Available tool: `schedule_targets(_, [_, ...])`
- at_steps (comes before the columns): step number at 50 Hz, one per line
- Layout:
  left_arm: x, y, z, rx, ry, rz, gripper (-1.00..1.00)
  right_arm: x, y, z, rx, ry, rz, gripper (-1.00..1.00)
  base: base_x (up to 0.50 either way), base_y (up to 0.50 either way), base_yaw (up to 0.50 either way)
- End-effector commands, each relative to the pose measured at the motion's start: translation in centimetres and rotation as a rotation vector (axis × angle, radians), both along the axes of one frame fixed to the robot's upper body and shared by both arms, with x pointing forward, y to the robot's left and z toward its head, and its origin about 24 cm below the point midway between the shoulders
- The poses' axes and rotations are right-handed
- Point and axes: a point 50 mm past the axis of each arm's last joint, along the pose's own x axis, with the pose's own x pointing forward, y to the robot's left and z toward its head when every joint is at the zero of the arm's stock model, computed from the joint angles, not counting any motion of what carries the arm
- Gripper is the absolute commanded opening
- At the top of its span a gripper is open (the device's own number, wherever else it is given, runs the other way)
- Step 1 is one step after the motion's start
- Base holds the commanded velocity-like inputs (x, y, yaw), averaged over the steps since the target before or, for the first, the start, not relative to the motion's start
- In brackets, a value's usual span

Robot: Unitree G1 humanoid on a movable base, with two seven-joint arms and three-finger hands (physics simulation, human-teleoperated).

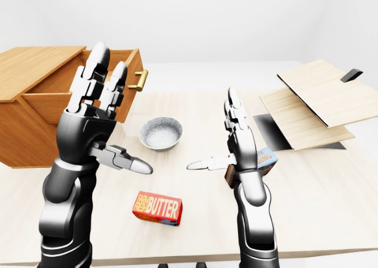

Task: Close the top drawer of the cabinet.

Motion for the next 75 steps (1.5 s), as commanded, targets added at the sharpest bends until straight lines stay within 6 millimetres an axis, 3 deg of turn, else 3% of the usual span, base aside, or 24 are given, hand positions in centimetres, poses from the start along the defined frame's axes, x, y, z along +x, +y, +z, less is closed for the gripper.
schedule_targets(1, [1.3, 0.5, -0.2, -0.029, 0.03, 0.066, 1.0, -0.1, 0.2, 0.4, 0.001, -0.019, -0.002, 1.0, 0.0, 0.0, 0.0])
schedule_targets(6, [2.1, 0.6, -1.0, -0.012, 0.074, 0.076, 1.0, -0.2, 0.1, 0.3, 0.001, -0.015, -0.002, 1.0, 0.0, 0.0, 0.0])
schedule_targets(25, [1.6, 0.1, -2.5, 0.073, 0.12, 0.056, 1.0, -0.2, -0.1, -0.1, 0.005, 0.004, -0.001, 1.0, 0.0, 0.0, 0.0])
schedule_targets(57, [4.6, 1.2, -5.4, 0.111, 0.27, 0.213, 1.0, -0.1, -0.4, -1.0, 0.015, 0.042, -0.01, 1.0, 0.0, 0.0, 0.0])
schedule_targets(64, [6.5, 2.4, -7.3, 0.141, 0.356, 0.34, 1.0, -0.2, -0.6, -0.9, 0.017, 0.04, -0.013, 1.0, 0.0, 0.0, 0.0])
schedule_targets(65, [10.1, 2.6, -12.6, 0.143, 0.633, 0.393, 1.0, -0.2, -0.6, -0.9, 0.017, 0.04, -0.014, 1.0, 0.0, 0.0, 0.0])
schedule_targets(66, [12.3, 2.6, -15.2, 0.147, 0.707, 0.431, 1.0, -0.2, -0.6, -1.1, 0.018, 0.045, -0.014, 1.0, 0.0, 0.0, 0.0])
schedule_targets(68, [13.1, 3.0, -16.1, 0.158, 0.771, 0.473, 1.0, -0.2, -0.6, -1.1, 0.017, 0.047, -0.014, 1.0, 0.0, 0.0, 0.0])
schedule_targets(75, [14.1, 4.2, -16.4, 0.155, 0.842, 0.534, 1.0, -0.2, -0.6, -1.3, 0.02, 0.056, -0.015, 1.0, 0.0, 0.0, 0.0])
